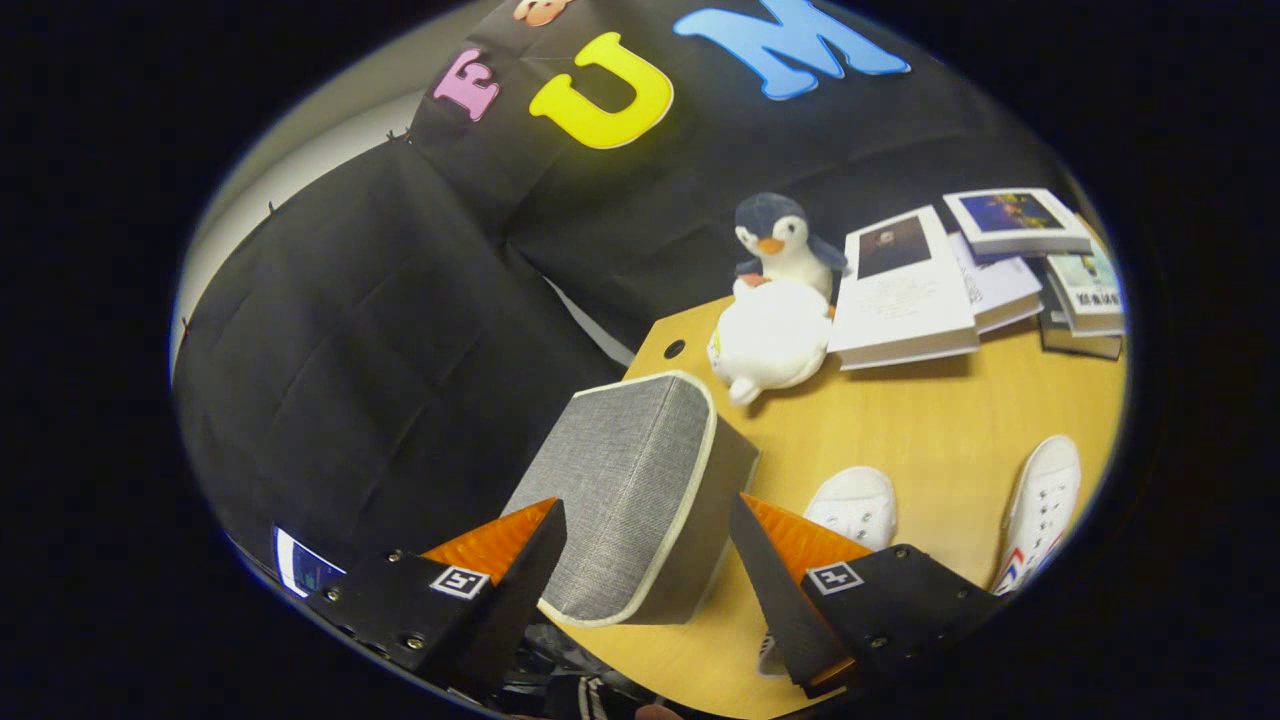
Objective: Open the storage box then place both shoes into the box .Put the left shoe in first, then the right shoe, with the right side of both shoes facing outward in a uniform manner.
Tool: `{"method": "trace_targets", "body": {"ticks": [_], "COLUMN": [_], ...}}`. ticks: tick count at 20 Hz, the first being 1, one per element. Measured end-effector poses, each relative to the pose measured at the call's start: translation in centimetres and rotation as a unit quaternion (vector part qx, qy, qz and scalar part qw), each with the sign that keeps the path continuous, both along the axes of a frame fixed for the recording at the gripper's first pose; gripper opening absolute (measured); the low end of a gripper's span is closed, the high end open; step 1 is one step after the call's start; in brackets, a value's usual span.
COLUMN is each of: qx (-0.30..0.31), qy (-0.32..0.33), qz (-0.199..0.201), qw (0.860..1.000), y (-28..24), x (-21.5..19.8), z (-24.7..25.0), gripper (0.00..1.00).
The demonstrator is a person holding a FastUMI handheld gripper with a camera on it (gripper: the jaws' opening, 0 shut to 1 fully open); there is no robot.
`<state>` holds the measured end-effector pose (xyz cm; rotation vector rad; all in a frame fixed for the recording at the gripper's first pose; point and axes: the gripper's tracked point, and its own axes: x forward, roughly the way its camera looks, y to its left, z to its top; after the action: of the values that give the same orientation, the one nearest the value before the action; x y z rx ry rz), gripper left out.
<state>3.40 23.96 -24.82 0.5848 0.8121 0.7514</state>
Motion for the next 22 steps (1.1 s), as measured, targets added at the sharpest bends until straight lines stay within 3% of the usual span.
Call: {"method": "trace_targets", "body": {"ticks": [12, 19, 22], "qx": [0.099, 0.166, 0.189], "qy": [0.112, 0.178, 0.210], "qz": [0.006, 0.018, 0.048], "qw": [0.989, 0.970, 0.958], "y": [3.8, 6.3, 7.0], "x": [1.0, 0.3, -0.9], "z": [-5.1, -5.3, -4.0], "gripper": [0.97, 0.96, 0.83]}}
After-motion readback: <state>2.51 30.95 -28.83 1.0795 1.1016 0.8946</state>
